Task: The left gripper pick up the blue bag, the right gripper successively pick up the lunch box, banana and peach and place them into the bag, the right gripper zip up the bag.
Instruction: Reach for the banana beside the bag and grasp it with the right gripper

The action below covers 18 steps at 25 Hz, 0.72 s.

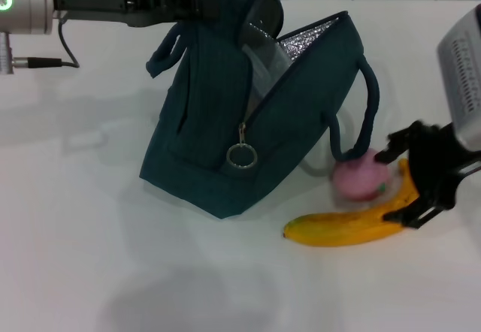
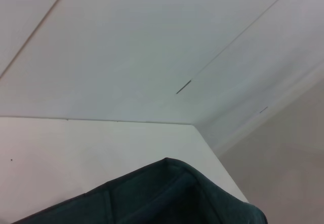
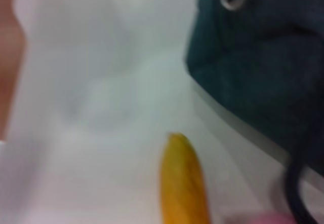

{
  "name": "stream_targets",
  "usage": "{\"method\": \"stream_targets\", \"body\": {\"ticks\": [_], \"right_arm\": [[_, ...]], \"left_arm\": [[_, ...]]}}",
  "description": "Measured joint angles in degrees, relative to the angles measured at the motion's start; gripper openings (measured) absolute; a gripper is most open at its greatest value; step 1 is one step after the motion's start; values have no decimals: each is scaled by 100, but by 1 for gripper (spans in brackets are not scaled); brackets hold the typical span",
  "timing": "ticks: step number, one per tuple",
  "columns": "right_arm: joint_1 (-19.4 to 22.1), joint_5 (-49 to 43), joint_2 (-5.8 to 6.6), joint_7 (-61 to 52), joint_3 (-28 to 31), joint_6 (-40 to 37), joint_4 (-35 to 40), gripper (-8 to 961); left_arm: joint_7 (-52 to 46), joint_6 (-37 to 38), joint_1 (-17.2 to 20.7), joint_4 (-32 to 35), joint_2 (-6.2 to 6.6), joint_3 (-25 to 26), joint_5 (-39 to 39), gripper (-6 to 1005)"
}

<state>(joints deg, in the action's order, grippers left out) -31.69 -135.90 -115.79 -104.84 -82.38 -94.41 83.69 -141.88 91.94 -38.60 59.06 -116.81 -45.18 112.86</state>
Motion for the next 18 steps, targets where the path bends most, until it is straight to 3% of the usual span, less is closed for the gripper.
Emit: {"method": "stream_targets", "body": {"ticks": [9, 18], "right_arm": [[-650, 585, -19, 105, -329, 224, -1298, 821], [-829, 602, -23, 100, -1032, 734, -1592, 802]], "left_arm": [[-23, 0, -23, 0, 0, 1, 0, 57], [-24, 6, -34, 0, -17, -3, 0, 57]]}}
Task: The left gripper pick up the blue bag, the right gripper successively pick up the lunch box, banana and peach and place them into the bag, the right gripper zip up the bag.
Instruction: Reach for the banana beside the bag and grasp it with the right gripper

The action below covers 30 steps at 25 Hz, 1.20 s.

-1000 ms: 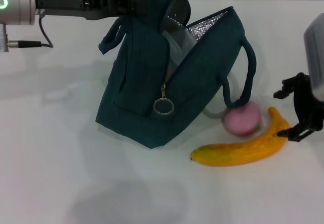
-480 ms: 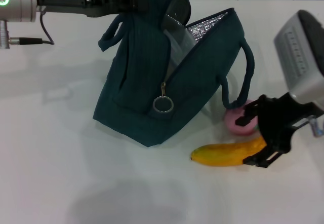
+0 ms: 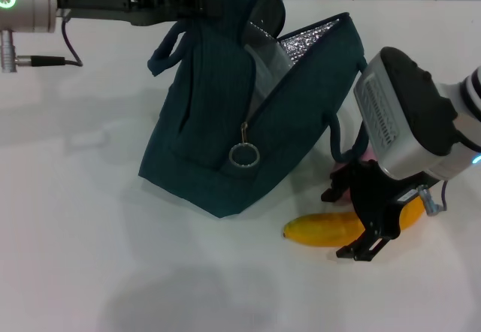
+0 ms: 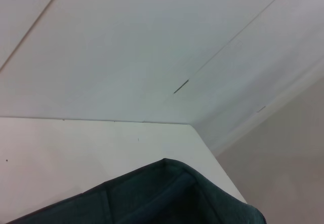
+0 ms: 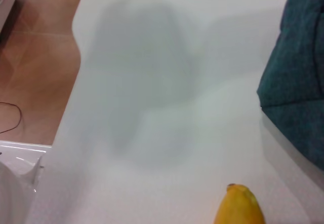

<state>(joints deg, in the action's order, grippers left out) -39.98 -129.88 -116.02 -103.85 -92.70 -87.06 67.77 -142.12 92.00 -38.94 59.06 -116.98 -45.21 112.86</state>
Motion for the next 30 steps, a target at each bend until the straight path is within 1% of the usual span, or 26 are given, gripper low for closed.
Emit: {"method": "stream_targets", "body": {"ticks": [5, 24, 29, 30], "right_arm": [[-167, 23, -11, -15, -15, 15, -359, 791], [-238, -17, -8, -130, -38, 153, -657, 750], [-377, -27, -4, -304, -23, 178, -827, 553], [-392, -28, -3, -315, -11, 183, -845, 538]], "left_arm": [[6, 3, 0, 0, -7, 4, 0, 57], [9, 28, 0, 30, -43, -10, -5, 58], [10, 29, 0, 38, -49, -19, -9, 58], [11, 30, 0, 37, -49, -17, -10, 58]]}}
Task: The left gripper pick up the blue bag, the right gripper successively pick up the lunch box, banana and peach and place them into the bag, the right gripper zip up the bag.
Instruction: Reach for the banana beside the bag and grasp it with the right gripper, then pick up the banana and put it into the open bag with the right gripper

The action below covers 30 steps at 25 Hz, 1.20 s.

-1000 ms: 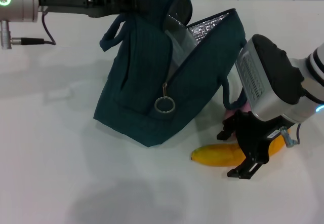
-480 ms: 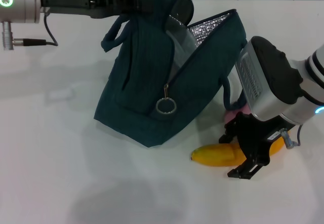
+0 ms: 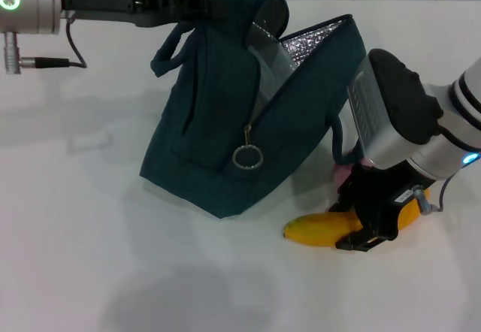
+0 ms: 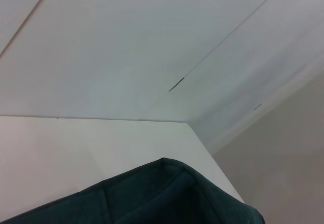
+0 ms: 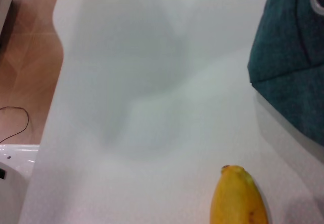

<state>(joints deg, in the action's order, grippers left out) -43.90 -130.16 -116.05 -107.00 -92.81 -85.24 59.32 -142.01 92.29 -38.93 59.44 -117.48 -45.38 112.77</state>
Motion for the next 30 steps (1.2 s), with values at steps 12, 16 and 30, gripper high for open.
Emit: {"method": "stream_targets", "body": {"ticks": [12, 16, 30], "right_arm": [[-103, 31, 33, -156, 396, -235, -171, 431], [-137, 86, 35, -151, 979, -667, -324, 432], [-138, 620, 293, 477, 3873, -3648, -1556, 438]], "left_arm": [[10, -1, 0, 2, 19, -19, -135, 58], [-3, -1, 0, 7, 21, -22, -139, 58], [-9, 12, 9, -33, 9, -41, -142, 58]]}}
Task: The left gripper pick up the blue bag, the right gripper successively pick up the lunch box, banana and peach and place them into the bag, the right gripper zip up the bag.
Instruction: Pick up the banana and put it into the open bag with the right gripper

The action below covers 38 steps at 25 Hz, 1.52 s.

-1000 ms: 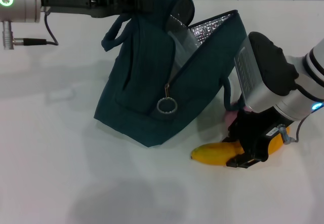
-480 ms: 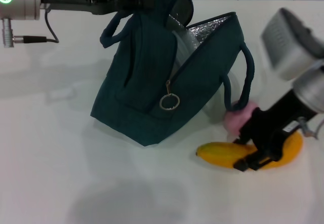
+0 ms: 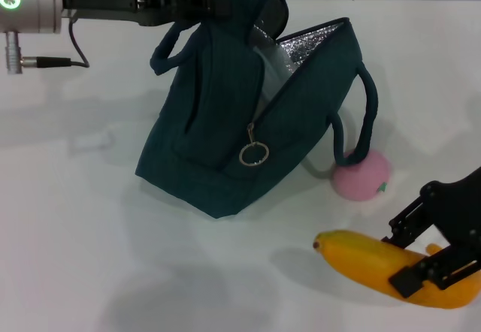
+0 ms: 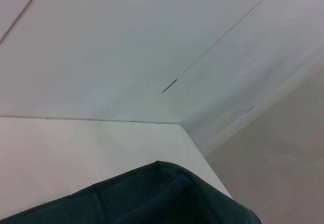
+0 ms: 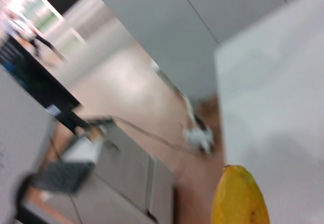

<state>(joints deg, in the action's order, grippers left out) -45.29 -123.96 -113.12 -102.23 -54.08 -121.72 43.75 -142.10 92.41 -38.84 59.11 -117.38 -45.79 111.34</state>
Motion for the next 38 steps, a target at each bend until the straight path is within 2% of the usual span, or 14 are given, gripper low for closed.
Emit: {"method": "stream_targets", "body": {"ticks": [5, 8, 10, 14, 15, 19, 26, 33, 38], "right_arm": [[245, 1129, 217, 381, 107, -130, -363, 440], [560, 2135, 245, 965, 273, -112, -499, 441], [781, 2705, 169, 1428, 577, -62, -707, 442], [1293, 3987, -188, 2839, 1445, 259, -1687, 444], [1364, 4289, -236, 3106, 1524, 341, -2003, 444], [1375, 5217, -270, 3558, 1561, 383, -3263, 446], [980, 5532, -311, 3138, 1582, 627, -4483, 449], [869, 5550, -314, 1646, 1636, 1107, -4966, 451], [718, 5556, -316, 1199, 1700, 1532, -5166, 454]], "left_arm": [[0, 34, 31, -5, -16, -15, 10, 58], [-1, 57, 33, -5, -36, -47, 9, 58], [-3, 66, 33, -5, -69, -70, 2, 58], [1, 68, 41, -5, -109, -75, 1, 58], [3, 68, 42, -7, -121, -76, 1, 58], [0, 67, 28, -13, -155, -79, -1, 58], [25, 64, 15, -45, -184, -81, -167, 59], [189, 66, 41, -54, -174, -87, -296, 59], [215, 66, 24, -65, -160, -96, -298, 59]]}}
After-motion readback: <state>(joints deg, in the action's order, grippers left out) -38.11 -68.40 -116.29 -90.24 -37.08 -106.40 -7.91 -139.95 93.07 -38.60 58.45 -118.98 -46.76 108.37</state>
